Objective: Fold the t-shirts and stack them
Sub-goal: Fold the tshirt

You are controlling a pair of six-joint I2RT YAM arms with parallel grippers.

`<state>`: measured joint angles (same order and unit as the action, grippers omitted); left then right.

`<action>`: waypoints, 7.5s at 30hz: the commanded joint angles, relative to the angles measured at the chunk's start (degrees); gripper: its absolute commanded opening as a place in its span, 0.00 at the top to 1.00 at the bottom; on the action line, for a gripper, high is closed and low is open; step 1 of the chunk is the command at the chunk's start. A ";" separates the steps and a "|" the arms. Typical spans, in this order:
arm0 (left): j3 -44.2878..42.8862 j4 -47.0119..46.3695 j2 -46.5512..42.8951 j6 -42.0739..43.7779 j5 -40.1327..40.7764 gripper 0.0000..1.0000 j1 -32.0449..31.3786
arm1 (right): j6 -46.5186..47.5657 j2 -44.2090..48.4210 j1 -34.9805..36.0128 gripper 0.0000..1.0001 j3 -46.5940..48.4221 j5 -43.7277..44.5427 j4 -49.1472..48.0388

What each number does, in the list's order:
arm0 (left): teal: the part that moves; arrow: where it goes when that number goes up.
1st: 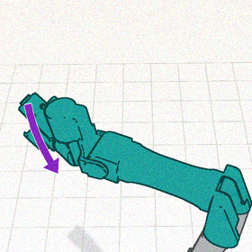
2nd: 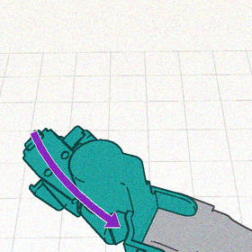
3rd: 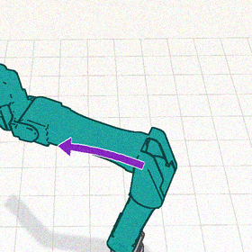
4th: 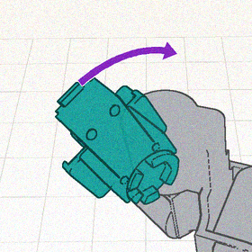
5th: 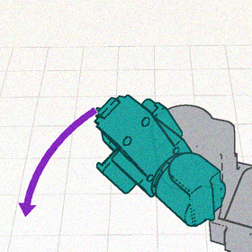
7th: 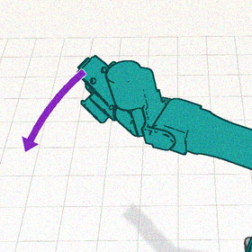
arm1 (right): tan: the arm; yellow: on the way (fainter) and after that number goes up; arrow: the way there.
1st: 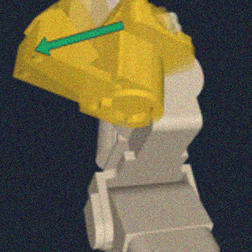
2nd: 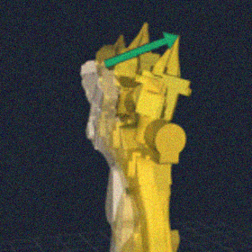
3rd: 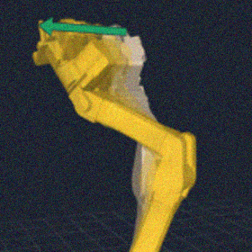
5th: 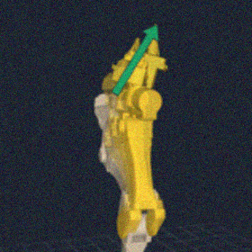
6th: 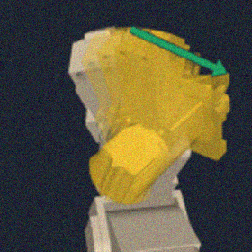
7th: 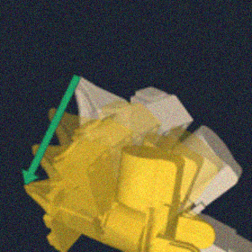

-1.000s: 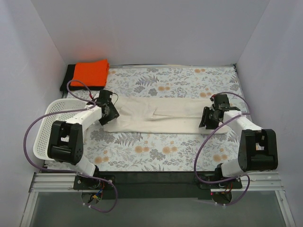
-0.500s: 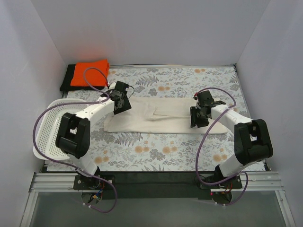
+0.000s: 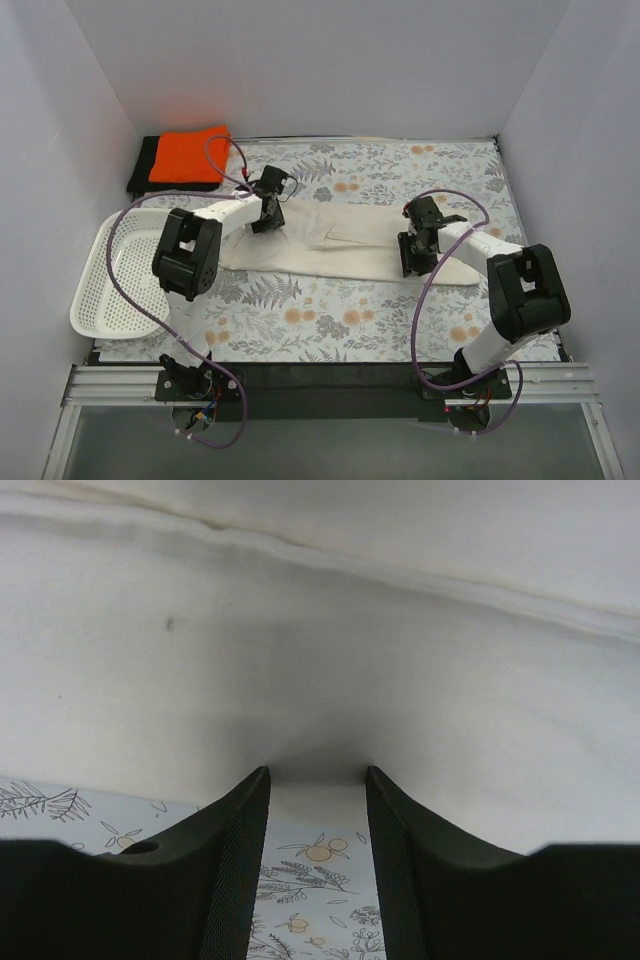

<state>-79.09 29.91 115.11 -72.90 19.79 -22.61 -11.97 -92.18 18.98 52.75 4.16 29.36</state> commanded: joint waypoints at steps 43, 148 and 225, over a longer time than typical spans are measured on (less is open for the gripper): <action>-19.70 -7.76 2.92 1.72 2.17 0.25 -5.69 | 4.85 4.47 26.28 0.57 4.91 -9.62 15.99; -20.20 -4.35 -4.31 8.13 0.05 0.16 8.64 | -8.77 6.48 15.21 0.37 7.99 -10.23 11.77; 36.81 21.51 -38.20 -50.76 -7.66 0.38 -40.76 | -23.80 19.32 31.73 0.99 -16.89 -2.14 4.03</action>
<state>-42.89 51.83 77.65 -113.45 11.40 -63.16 -35.77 -74.17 50.39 36.91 1.30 32.77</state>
